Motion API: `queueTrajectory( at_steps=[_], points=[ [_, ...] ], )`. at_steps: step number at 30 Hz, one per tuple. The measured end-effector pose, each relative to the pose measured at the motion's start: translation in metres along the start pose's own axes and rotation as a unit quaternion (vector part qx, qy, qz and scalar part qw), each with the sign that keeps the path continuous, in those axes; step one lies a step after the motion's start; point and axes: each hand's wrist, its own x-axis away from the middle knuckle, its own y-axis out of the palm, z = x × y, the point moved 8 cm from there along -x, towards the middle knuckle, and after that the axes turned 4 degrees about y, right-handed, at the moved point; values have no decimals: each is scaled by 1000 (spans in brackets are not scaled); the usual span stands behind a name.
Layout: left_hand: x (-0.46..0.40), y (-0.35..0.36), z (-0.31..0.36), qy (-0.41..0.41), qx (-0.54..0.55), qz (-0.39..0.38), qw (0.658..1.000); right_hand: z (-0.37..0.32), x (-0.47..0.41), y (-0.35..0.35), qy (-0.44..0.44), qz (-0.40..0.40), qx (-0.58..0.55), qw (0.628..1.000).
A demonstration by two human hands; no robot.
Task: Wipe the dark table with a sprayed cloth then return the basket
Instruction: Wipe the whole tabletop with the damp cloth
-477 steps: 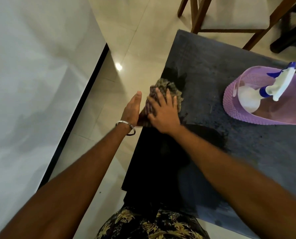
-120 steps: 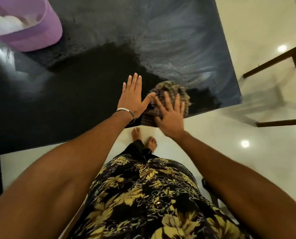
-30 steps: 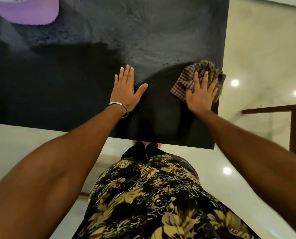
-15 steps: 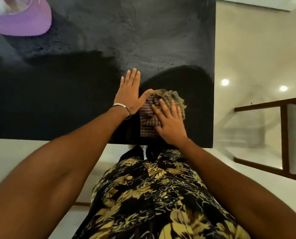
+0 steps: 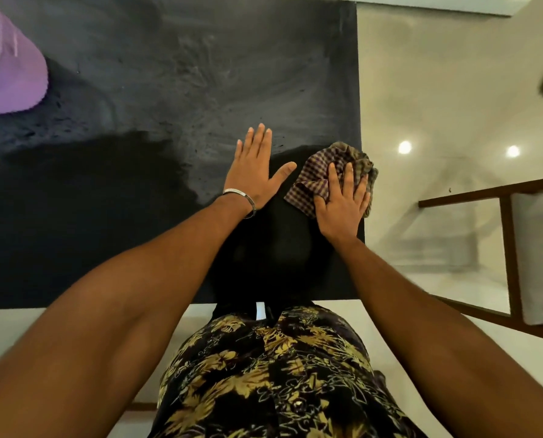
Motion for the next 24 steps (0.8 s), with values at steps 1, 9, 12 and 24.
queueTrajectory(
  at_steps=[1, 9, 12, 24],
  points=[
    [-9, 0, 2, -2, 3, 2, 1000, 0, -10, -3, -4, 0, -2, 1000],
    [-78, -13, 7, -4, 7, 15, 1000, -21, -89, -26, -38, 6, -12, 999],
    [-109, -21, 1, -1, 3, 23, 1000, -35, -123, -33, -45, 9, -4, 999],
    [-210, -60, -36, 43, -21, 38, 998, -91, -270, -68, -32, 31, 9, 999]
  ],
)
